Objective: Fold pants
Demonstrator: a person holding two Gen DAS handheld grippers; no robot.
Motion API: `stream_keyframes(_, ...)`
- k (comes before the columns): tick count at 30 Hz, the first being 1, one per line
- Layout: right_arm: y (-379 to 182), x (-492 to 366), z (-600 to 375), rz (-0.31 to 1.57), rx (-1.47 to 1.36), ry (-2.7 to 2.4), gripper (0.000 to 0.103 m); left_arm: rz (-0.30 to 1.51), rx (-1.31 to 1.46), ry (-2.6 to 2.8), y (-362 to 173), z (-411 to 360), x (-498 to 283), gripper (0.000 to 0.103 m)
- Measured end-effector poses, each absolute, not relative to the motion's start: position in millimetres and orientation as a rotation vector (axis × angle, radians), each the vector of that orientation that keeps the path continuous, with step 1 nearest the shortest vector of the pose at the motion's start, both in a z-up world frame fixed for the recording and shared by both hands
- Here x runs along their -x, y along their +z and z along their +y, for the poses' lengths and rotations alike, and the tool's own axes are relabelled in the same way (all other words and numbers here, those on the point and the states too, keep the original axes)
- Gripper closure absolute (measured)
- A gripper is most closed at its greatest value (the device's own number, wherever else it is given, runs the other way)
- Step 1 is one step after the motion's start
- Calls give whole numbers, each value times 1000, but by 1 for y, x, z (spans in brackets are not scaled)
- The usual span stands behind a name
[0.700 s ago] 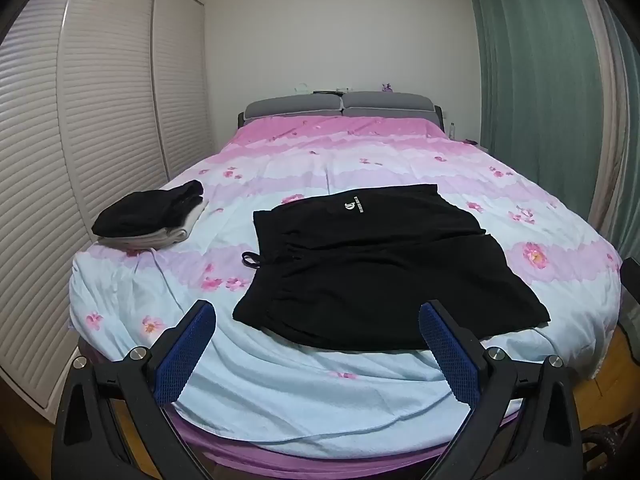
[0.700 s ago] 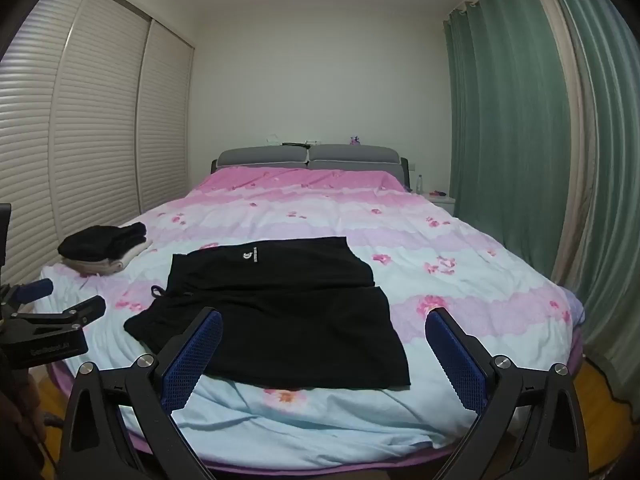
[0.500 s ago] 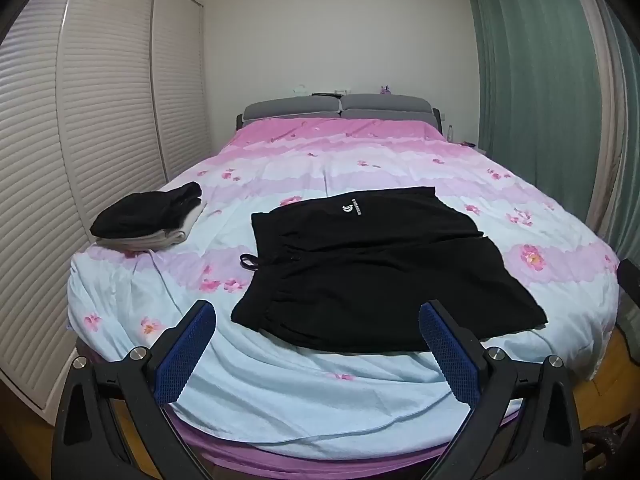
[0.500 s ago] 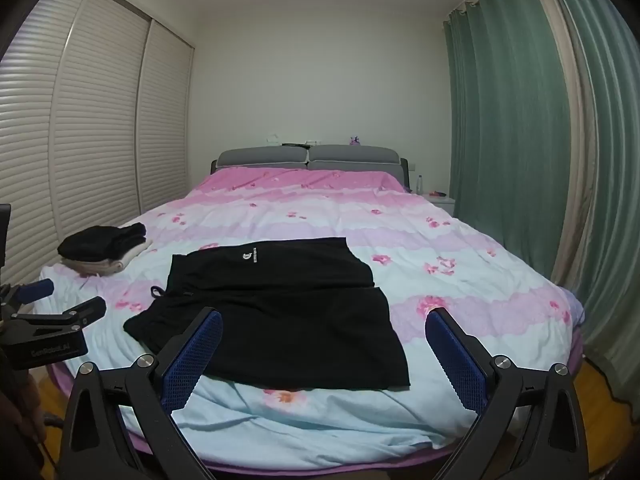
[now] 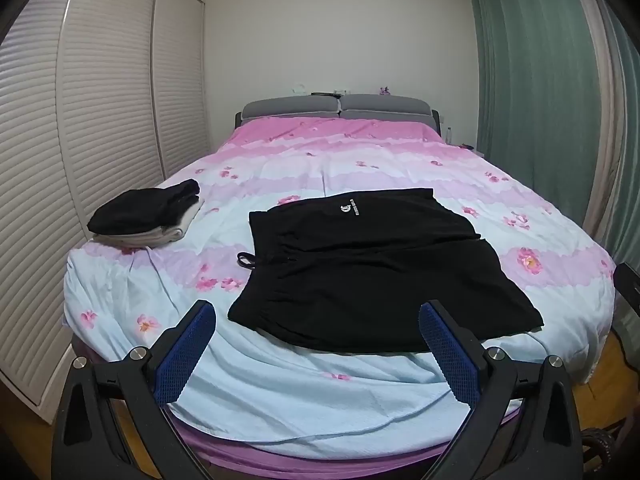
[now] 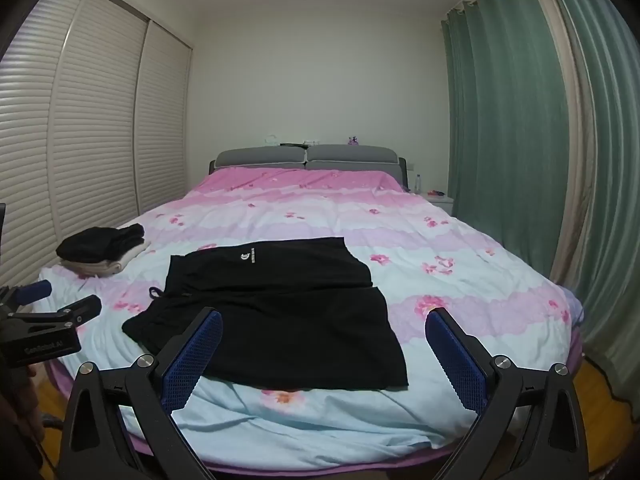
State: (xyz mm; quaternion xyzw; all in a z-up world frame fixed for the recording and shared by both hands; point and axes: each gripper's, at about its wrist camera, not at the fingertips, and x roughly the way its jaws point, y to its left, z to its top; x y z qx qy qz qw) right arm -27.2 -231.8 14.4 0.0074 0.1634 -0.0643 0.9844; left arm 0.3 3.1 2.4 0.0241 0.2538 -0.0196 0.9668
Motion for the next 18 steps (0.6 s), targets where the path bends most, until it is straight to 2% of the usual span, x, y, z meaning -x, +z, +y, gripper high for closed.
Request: stream_keyframes(18,14,27,-236,331,-17,-130,0,512,-50,-37,3,5,-1,0)
